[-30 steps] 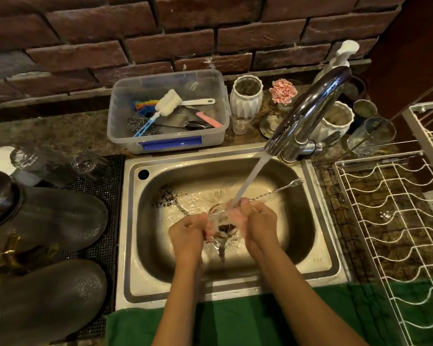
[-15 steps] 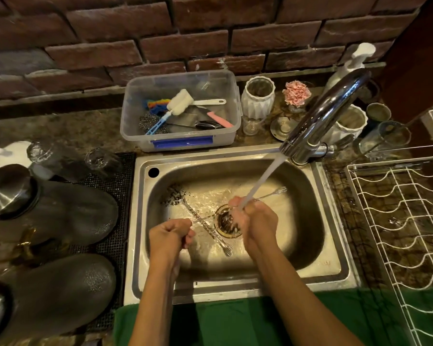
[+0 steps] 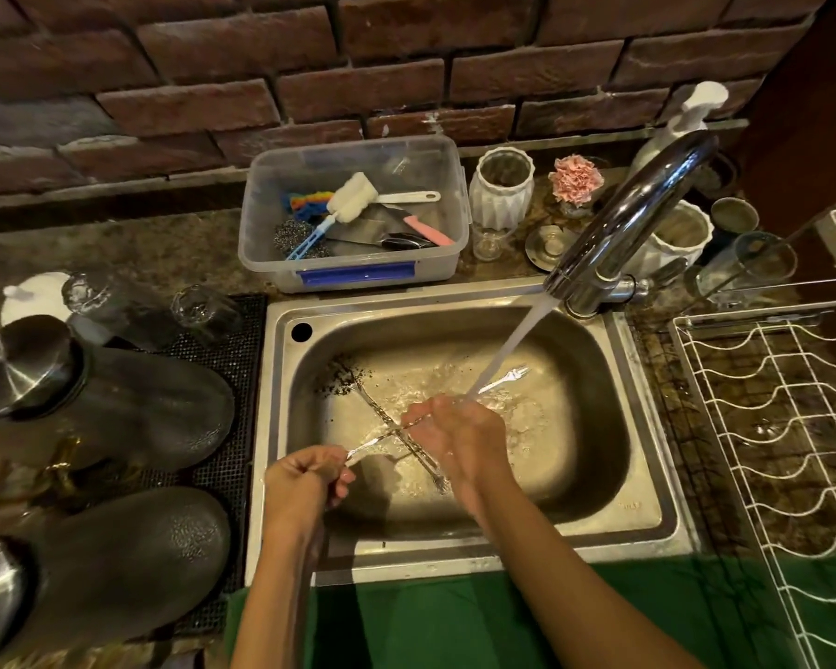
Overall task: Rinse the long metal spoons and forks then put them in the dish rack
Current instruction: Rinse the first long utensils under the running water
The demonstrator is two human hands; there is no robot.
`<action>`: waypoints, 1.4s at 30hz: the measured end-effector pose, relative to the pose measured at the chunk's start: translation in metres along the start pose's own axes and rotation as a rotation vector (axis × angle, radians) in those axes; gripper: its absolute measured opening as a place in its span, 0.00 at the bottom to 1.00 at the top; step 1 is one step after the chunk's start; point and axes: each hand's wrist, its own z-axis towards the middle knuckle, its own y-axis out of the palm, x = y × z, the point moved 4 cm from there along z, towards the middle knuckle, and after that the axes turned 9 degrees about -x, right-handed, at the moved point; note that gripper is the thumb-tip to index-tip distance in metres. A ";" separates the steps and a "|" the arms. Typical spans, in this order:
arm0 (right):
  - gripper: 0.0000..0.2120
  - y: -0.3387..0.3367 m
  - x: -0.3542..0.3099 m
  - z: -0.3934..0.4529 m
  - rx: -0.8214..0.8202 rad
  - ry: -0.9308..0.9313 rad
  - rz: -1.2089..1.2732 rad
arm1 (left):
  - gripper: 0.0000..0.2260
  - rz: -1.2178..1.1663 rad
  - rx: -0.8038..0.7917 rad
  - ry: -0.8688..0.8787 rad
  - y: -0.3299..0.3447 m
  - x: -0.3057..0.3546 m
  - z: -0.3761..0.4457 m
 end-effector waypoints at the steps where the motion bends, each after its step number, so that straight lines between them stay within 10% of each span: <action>1: 0.06 -0.005 -0.006 0.000 0.025 -0.019 -0.002 | 0.07 -0.001 0.021 0.002 -0.007 0.002 0.001; 5: 0.17 -0.032 -0.026 0.010 0.158 -0.084 0.057 | 0.06 0.031 0.059 0.034 -0.023 0.009 0.001; 13: 0.03 -0.025 -0.019 0.004 0.115 -0.040 -0.015 | 0.09 0.042 0.028 0.047 -0.004 0.007 -0.001; 42: 0.13 -0.038 -0.039 0.012 0.227 -0.178 0.221 | 0.09 0.043 0.071 0.070 -0.005 0.008 -0.010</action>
